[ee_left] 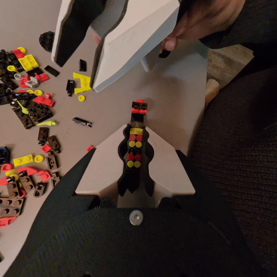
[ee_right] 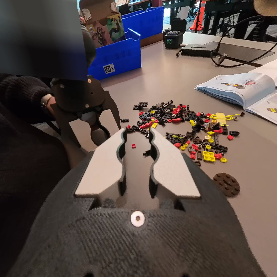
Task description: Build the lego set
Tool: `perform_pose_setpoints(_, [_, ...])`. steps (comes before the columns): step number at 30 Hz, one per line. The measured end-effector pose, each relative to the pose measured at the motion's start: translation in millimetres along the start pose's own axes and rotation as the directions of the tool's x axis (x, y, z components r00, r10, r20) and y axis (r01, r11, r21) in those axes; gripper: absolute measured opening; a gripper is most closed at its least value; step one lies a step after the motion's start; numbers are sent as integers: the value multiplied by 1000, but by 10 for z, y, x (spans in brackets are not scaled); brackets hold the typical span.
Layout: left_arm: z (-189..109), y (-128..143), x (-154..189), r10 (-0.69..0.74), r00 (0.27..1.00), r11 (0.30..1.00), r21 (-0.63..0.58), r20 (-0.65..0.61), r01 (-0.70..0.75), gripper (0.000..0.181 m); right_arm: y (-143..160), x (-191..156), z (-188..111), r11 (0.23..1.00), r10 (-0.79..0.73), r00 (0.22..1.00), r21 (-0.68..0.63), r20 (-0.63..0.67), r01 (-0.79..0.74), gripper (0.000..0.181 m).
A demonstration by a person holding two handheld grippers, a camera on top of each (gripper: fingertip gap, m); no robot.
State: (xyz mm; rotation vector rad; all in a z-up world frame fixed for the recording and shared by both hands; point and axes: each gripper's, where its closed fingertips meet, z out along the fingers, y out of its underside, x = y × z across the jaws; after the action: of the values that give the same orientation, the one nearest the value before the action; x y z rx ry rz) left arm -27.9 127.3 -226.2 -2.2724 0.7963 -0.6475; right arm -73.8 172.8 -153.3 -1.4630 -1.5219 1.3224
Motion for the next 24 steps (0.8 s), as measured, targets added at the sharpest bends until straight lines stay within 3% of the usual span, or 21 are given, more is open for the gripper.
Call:
perform_pose_setpoints(10, [70,22,16,-18,998,999,-46,-54,16,15,143,-5,-4,999,39,999,-33,4,-39,28])
perform_pose_setpoints(14, [78,17,50,-33,995,998,-48,-91,29,19,210,22,-22,998,-12,1000,-70,-23,10,28])
perform_pose_setpoints(24, [-44,-162,48,-114,978,990,64,-175,126,22,267,148,-71,995,-40,997,-99,-67,33,28])
